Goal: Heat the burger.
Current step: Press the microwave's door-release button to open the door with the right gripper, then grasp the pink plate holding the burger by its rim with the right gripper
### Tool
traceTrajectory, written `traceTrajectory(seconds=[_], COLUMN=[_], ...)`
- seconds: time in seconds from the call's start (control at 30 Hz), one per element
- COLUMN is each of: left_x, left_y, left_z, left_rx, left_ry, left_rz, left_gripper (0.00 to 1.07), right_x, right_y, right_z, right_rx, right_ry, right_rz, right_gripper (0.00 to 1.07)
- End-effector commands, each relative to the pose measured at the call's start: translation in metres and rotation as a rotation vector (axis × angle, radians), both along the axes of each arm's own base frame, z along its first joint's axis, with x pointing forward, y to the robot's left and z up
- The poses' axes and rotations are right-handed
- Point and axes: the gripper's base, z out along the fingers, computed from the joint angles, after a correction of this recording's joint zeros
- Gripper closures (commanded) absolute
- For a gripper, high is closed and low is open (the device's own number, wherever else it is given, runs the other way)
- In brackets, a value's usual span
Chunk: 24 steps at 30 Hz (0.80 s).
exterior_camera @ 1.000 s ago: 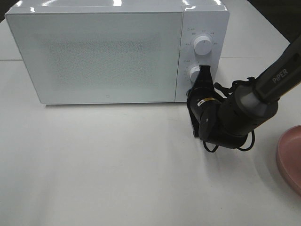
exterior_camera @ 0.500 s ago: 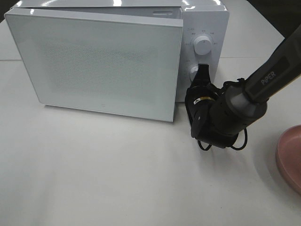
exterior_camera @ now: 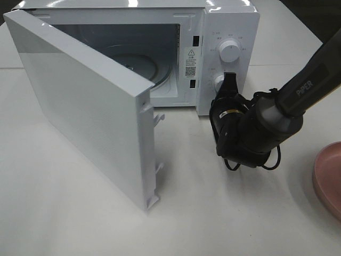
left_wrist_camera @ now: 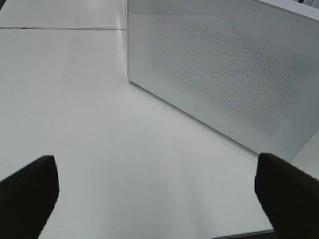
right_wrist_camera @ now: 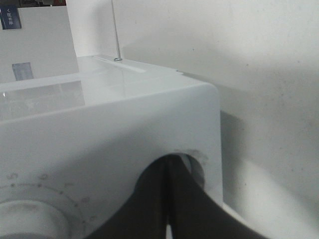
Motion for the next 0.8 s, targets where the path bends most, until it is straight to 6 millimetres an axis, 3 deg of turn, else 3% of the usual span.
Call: traceTrajectory(seconds=[0.03,0.33,0.8], left_x=[-0.002,-0.002,-0.002], left_y=[-0.001,-0.001,-0.001], left_z=[-0.001,-0.001,-0.001], left_rx=[-0.008,-0.008,-0.008], left_ry=[-0.015,-0.015,-0.015], left_rz=[-0.006,-0.006,-0.006], left_gripper=[0.06,0.06,0.06], right_x=[0.014,0.005,-0.028], right_y=[-0.002,0.001,-0.006], right_z=[0.027,0.027,0.030], right_rx=[-0.025,-0.022,-0.158], right_ry=[-0.171,-0.115,0.153], right_rz=[0.030,0.065,0.235], right_gripper=[1.07,1.07,1.07])
